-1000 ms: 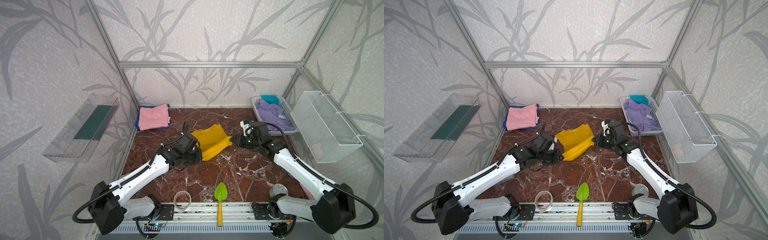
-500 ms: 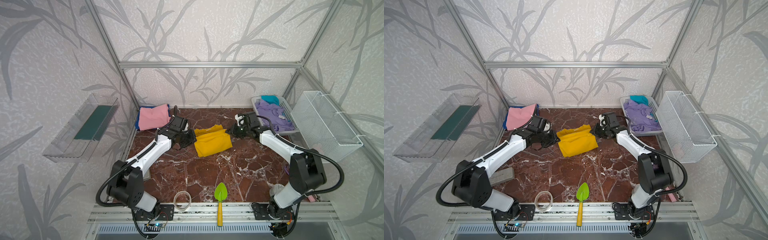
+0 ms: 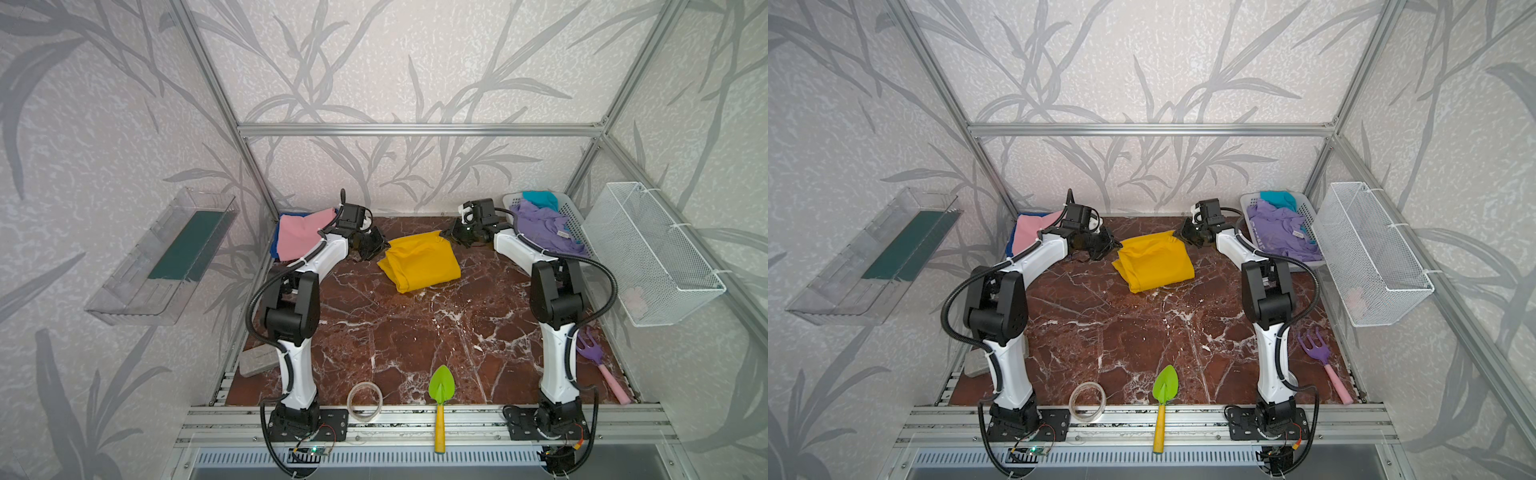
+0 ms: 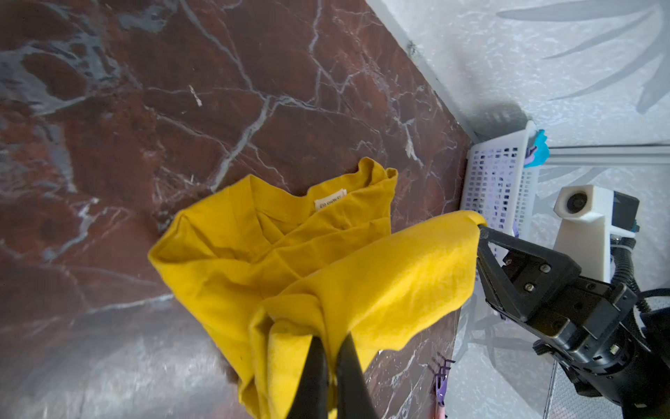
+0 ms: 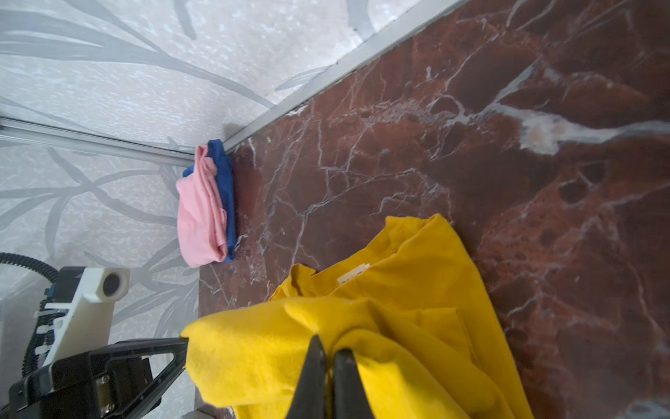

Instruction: Fold and stack the t-shirts

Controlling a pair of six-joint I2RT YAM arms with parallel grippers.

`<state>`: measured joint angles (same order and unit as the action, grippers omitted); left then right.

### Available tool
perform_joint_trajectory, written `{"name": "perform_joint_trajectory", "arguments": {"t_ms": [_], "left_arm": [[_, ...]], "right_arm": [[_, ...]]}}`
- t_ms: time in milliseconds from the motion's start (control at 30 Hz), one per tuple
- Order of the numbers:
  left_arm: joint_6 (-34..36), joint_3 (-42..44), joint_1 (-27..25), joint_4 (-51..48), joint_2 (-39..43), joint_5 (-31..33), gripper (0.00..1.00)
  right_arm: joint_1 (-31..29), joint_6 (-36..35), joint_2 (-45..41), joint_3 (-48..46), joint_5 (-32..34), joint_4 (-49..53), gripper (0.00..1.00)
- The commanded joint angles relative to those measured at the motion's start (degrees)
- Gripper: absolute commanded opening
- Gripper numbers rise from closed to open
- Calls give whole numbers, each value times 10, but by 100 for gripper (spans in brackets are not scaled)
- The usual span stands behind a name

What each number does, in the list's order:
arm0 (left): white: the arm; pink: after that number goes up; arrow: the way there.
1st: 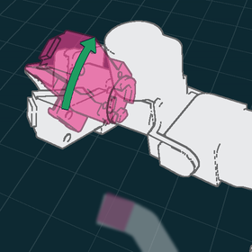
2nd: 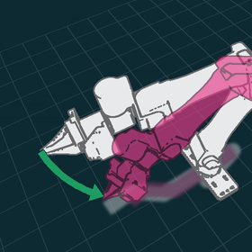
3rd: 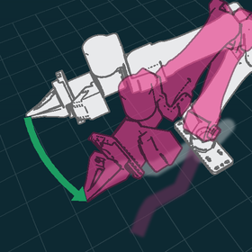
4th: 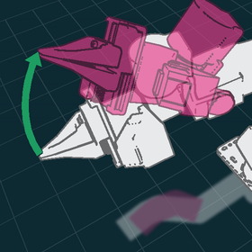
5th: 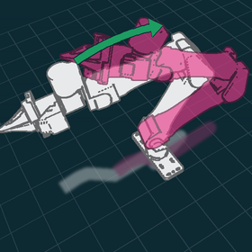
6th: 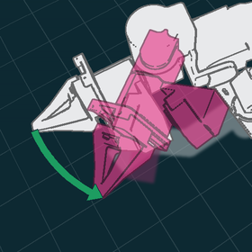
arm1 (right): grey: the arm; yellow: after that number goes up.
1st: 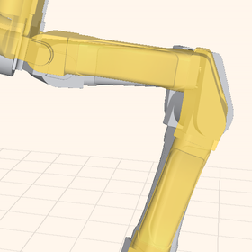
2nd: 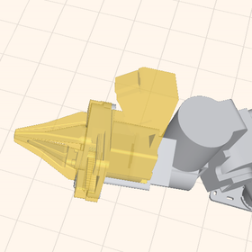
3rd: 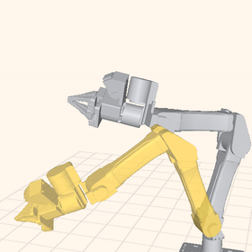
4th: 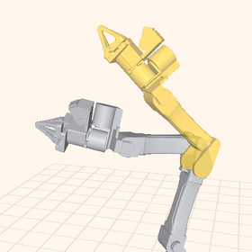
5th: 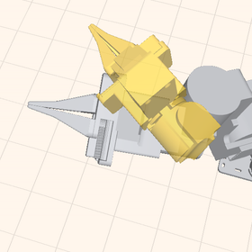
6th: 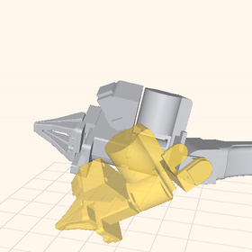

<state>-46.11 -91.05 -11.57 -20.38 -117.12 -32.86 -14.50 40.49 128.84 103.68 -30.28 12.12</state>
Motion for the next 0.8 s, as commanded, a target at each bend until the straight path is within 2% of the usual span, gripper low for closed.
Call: {"name": "perform_joint_trajectory", "arguments": {"t_ms": [0, 100, 233, 300, 367, 767], "left_arm": [[-22, -8, 7, 2, -29, -28, 0], [-22, -3, 11, -10, -37, -22, 0], [-18, 7, 15, -14, -28, -16, 0], [-18, 5, 16, -13, -24, -17, 0], [-21, 1, 15, -13, -16, -24, 0], [-49, 75, -10, -7, 147, -13, 0]], "right_arm": [[3, -5, 46, 43, -12, 36, 6], [3, -6, 73, 64, -11, 46, 18], [0, -9, 93, 82, -9, 51, 20], [-3, -4, 95, 83, -13, 39, 7], [-5, 1, 88, 78, -11, 24, 0], [-4, 20, -34, -34, 16, -54, 0]]}}
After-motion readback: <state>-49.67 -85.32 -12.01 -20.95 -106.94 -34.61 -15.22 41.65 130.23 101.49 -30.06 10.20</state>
